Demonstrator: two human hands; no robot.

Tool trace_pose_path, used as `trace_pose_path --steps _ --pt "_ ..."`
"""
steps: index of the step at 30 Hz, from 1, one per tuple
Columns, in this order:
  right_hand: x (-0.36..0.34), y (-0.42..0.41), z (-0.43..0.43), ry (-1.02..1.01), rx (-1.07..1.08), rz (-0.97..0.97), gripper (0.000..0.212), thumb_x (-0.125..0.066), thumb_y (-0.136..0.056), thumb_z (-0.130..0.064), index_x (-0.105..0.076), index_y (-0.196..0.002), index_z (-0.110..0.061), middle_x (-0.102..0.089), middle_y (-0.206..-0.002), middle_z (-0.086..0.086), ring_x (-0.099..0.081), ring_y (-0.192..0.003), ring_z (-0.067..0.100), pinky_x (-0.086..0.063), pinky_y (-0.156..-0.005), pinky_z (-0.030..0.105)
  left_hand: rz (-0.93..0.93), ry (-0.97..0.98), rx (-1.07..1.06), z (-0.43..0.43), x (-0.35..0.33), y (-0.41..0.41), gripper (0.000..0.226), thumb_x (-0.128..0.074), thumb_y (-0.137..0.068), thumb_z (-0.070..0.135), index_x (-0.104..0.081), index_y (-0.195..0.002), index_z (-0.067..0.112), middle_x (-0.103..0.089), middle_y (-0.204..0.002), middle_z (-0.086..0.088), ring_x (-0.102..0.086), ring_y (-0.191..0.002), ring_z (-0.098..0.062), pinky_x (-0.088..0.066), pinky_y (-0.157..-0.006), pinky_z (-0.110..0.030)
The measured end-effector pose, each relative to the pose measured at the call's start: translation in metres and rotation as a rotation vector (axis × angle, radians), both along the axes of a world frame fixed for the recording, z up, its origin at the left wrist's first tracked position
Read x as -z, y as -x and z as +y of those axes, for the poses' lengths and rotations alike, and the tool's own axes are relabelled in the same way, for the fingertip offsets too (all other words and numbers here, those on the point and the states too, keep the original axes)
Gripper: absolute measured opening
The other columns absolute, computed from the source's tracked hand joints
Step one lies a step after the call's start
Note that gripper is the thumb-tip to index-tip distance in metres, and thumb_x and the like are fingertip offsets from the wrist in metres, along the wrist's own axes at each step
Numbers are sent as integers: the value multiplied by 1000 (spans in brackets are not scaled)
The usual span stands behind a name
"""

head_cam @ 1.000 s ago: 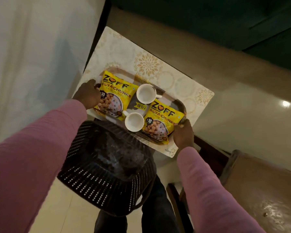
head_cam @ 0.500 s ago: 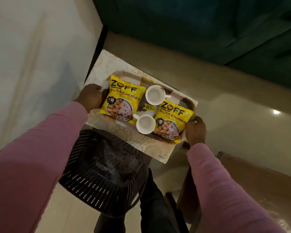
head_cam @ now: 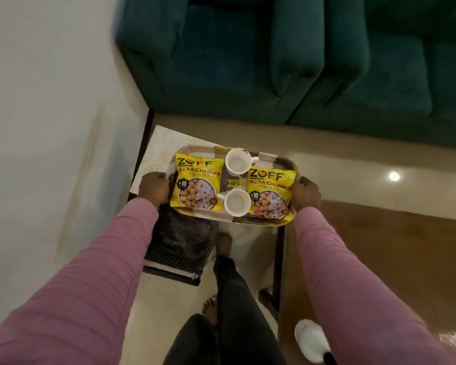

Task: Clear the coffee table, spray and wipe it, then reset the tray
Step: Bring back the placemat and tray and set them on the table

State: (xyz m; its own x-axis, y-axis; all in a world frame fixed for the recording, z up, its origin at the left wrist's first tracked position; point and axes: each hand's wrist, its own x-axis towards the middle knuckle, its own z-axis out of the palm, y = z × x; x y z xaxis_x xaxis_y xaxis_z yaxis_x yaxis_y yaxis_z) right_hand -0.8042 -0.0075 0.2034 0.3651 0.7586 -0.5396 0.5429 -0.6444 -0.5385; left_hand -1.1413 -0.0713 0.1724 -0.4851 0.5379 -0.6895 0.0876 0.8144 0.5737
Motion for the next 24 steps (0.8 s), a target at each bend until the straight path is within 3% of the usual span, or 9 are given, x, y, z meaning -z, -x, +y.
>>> trace_pose_path --steps 2,3,6,9,13,19,24 --pt "-16 -16 -33 3 -14 0 26 -46 -83 -12 -65 -101 -6 -64 -108 22 -54 -88 33 -37 -76 30 -16 -23 -16 -35 -10 -9 19 -57 -69 10 -74 -69 18 -70 -96 -26 -69 -93 -42 -56 -81 -59" --pt "-22 -23 -50 2 -11 3 28 -46 -81 -14 -65 -100 -5 -65 -107 22 -55 -88 33 -39 -76 31 -35 -31 -24 -52 -22 -17 17 -58 -72 7 -72 -68 15 -70 -97 -25 -69 -89 -39 -57 -81 -58" --pt "-33 -41 -95 -22 50 24 33 -49 -84 -25 -67 -105 -7 -65 -113 21 -59 -98 37 -45 -87 35 -71 -33 -25 -95 -57 -44 20 -51 -91 -4 -67 -100 4 -66 -104 -21 -62 -87 -31 -58 -76 -44" --pt "-36 -56 -134 -40 64 16 34 -47 -93 -30 -67 -111 -9 -65 -117 19 -59 -106 39 -44 -91 37 -61 -41 39 -131 -63 -55 17 -51 -93 -3 -66 -101 2 -66 -103 -19 -62 -83 -28 -57 -67 -37" --pt "-38 -76 -173 -15 54 14 35 -49 -89 -32 -67 -109 -9 -64 -116 21 -59 -102 38 -45 -90 37 -57 -56 8 -165 -68 -73 17 -52 -94 -3 -63 -93 9 -62 -78 -11 -59 -69 -20 -50 -58 -31" --pt "-49 -118 -205 -10 37 12 36 -50 -86 -30 -65 -114 -12 -64 -118 19 -59 -102 37 -46 -89 38 -35 -78 27 -190 -72 -109 19 -56 -91 -4 -69 -103 5 -67 -95 -18 -64 -86 -31 -55 -71 -38" --pt "-66 -169 -223 -34 41 0 39 -47 -86 -23 -62 -120 -13 -63 -119 19 -59 -103 36 -42 -83 34 -14 -100 59 -201 -71 -151 15 -63 -85 -1 -73 -92 8 -71 -92 -17 -69 -90 -35 -58 -82 -50"
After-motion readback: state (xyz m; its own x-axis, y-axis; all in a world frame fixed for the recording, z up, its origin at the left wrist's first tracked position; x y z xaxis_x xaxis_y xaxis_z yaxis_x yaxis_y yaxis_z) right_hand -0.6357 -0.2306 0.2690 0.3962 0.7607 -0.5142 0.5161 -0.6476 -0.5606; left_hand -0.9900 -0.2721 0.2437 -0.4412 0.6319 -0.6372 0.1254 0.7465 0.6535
